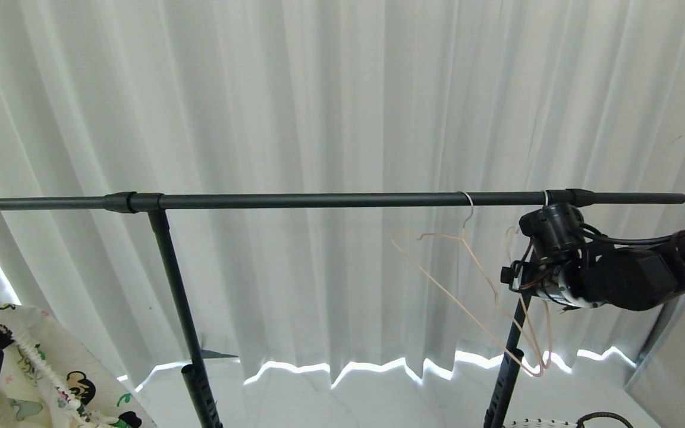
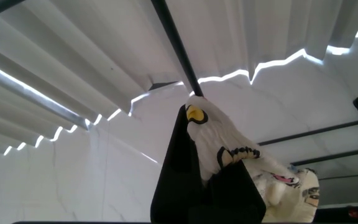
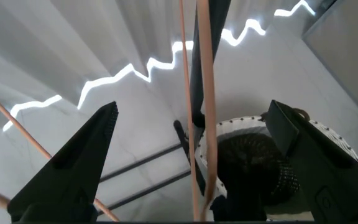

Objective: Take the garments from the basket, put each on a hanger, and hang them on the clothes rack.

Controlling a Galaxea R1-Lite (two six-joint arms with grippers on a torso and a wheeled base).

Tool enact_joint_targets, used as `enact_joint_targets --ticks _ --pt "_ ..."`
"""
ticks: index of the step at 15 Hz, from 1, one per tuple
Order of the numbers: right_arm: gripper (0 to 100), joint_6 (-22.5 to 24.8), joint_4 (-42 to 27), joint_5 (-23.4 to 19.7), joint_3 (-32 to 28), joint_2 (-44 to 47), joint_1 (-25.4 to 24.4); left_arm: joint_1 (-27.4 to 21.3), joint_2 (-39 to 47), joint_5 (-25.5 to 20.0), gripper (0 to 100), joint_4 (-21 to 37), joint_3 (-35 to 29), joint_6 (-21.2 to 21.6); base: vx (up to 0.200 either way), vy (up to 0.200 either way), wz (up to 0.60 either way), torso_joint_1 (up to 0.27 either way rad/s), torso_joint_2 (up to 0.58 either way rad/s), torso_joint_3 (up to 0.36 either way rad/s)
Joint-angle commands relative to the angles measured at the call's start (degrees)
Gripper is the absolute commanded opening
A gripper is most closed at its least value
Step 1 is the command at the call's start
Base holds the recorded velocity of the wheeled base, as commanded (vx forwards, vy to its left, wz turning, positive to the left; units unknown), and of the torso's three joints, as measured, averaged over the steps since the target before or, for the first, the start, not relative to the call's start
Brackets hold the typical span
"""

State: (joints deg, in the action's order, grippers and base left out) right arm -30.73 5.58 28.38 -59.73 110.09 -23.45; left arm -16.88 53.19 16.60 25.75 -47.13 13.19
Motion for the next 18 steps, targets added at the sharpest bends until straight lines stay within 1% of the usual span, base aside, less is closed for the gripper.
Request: enact_joint_targets --ticks 1,9,11,13,16,17,18 --pt "0 0.0 -0.1 0.0 -0.3 0.6 0.0 0.0 0.2 0.0 0 0.0 -0.1 0.0 0.0 0.0 0.0 0.0 0.0 0.0" --pt "0 0.5 -2.9 0.2 0.0 -2.7 -0.4 0.0 -0.1 0.0 0 0.0 -0.1 0.0 0.0 0.0 0.0 0.0 0.0 0.0" --pt "0 2.3 -2.8 0.2 1.3 -5.1 -1.1 0.0 -0.2 0.0 0 -0.1 -0.1 0.0 0.0 0.0 0.0 0.0 0.0 0.0" --pt "0 5.3 -2.3 -0.3 3.9 -8.1 -1.1 0.0 -0.3 0.0 0 -0.1 -0.1 0.0 0.0 0.0 0.0 0.0 0.0 0.0" --pt "0 6.2 -2.0 -2.4 6.6 -11.7 -1.0 0.0 -0.6 0.0 0 -1.0 0.1 0.0 0.0 0.0 0.0 0.0 0.0 0.0" --pt "0 6.4 -2.0 -3.6 7.2 -13.1 -1.0 0.0 -0.7 0.0 0 -1.9 0.4 0.0 0.0 0.0 0.0 0.0 0.0 0.0" --pt "0 7.5 -2.1 -5.4 7.9 -14.7 -0.8 0.0 -0.7 0.0 0 -2.9 0.7 0.0 0.0 0.0 0.0 0.0 0.0 0.0"
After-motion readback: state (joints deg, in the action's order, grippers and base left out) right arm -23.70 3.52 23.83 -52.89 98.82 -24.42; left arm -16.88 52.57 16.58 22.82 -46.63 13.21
